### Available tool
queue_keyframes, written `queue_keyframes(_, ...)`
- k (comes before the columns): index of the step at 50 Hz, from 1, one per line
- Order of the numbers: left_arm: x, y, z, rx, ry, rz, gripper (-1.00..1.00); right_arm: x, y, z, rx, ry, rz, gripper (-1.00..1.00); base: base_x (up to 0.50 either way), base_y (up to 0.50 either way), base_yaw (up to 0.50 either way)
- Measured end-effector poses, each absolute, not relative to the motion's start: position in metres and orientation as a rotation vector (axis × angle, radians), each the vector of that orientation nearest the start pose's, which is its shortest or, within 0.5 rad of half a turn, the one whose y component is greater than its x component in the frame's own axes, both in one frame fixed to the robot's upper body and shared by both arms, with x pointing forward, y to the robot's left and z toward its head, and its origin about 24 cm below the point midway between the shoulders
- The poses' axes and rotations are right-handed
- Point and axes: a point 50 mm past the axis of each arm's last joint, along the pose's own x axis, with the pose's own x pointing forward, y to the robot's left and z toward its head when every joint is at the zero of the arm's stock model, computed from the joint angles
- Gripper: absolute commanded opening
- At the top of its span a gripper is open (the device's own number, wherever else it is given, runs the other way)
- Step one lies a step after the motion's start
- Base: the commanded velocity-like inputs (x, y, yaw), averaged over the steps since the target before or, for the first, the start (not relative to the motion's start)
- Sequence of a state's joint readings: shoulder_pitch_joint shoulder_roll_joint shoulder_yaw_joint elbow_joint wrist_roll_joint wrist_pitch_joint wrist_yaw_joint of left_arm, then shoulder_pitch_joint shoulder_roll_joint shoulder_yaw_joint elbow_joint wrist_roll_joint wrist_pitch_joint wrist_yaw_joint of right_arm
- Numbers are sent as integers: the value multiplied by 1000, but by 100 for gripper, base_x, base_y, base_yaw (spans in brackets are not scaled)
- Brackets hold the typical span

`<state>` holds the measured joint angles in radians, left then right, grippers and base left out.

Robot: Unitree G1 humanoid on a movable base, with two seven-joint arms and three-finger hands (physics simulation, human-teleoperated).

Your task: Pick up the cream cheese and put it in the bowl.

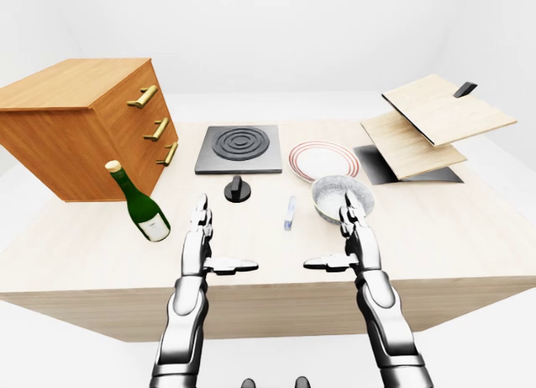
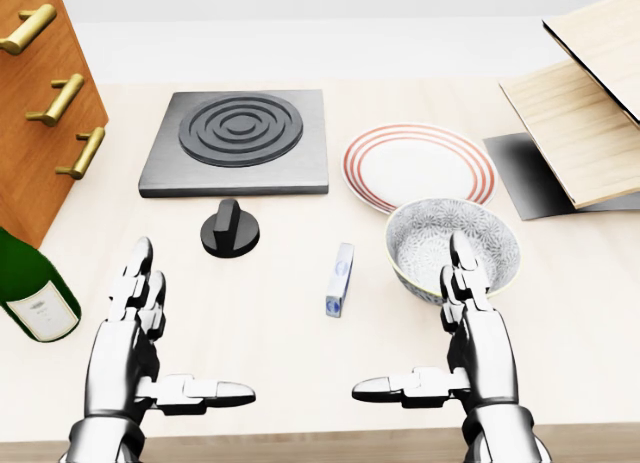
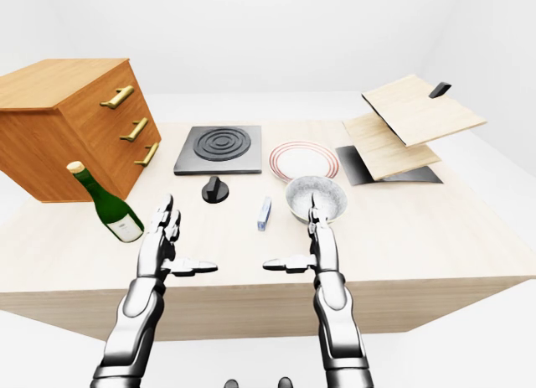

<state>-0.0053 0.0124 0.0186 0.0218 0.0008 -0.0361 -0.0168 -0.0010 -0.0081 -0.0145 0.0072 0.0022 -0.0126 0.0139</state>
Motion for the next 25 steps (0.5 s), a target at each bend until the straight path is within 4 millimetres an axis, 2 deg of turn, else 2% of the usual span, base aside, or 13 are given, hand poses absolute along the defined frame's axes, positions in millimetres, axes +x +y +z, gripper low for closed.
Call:
queue_keyframes(8, 254, 161, 38, 56, -36, 5, 100, 254, -157, 41, -11, -8, -7, 100, 0, -7, 0)
queue_keyframes(25, 255, 161, 24, 106, 29, 1, 100, 256, -159, 37, -16, 6, -1, 100, 0, -31, 0)
